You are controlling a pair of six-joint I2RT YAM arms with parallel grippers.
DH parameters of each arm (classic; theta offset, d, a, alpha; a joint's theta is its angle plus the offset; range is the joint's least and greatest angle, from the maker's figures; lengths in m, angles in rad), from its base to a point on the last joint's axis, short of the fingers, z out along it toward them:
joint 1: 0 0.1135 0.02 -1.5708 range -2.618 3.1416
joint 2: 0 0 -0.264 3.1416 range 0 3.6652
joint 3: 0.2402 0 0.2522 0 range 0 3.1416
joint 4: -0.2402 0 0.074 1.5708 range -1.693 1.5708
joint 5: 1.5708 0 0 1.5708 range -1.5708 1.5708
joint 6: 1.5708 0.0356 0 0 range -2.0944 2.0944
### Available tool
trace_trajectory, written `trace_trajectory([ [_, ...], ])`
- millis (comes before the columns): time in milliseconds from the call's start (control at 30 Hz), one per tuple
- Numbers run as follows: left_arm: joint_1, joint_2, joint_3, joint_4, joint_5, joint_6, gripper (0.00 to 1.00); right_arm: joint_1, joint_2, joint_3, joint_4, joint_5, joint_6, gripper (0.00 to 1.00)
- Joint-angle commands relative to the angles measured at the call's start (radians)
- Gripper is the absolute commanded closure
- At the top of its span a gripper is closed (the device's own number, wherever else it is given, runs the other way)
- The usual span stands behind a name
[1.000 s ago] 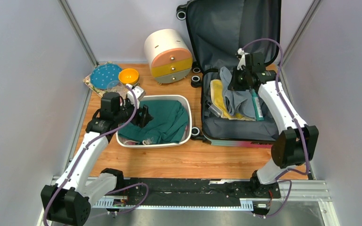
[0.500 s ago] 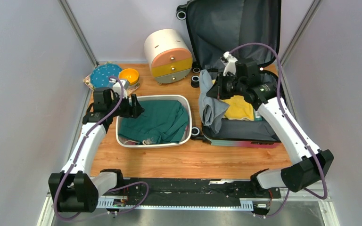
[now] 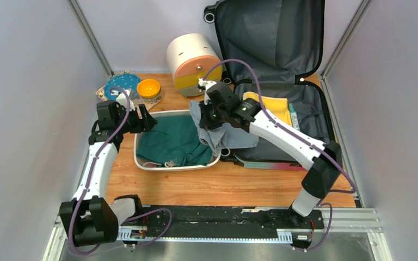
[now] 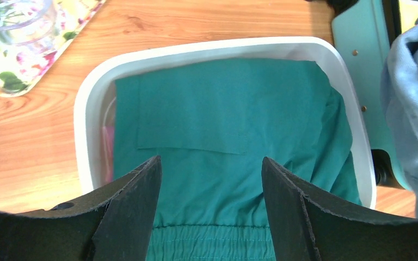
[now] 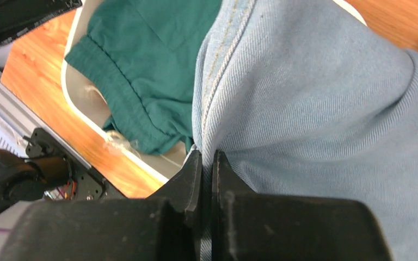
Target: Open, take out, and arrange the luggage
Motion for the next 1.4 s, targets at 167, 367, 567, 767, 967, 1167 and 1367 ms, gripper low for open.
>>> trace_trajectory([
  [167, 0.083, -0.03, -0.039, 0.071, 0.0, -0.085, 0.24, 0.114, 0.275, 0.271, 0.214, 0.127, 0.1, 1.0],
  [367, 0.095, -0.029, -0.039, 0.08, 0.012, -0.089, 0.24, 0.178, 0.5, 0.403, 0.205, 0.15, 0.232, 1.0],
  [567, 0.098, -0.037, -0.052, 0.089, 0.008, -0.083, 0.24, 0.189, 0.575, 0.458, 0.231, 0.13, 0.379, 1.0],
  [767, 0.104, -0.034, -0.059, 0.1, -0.003, -0.111, 0.24, 0.198, 0.552, 0.467, 0.308, 0.159, 0.462, 0.95],
  [967, 0.109, -0.032, -0.038, 0.041, 0.043, -0.076, 0.25, 0.148, 0.411, 0.34, 0.358, 0.015, 0.309, 0.53],
  [1167, 0.109, -0.049, -0.141, 0.048, 0.224, -0.1, 0.24, 0.06, 0.218, 0.205, 0.247, -0.045, 0.089, 0.34],
  [1367, 0.103, -0.024, -0.173, 0.013, 0.235, -0.059, 0.24, -0.062, 0.07, 0.006, 0.165, 0.03, -0.009, 0.33],
])
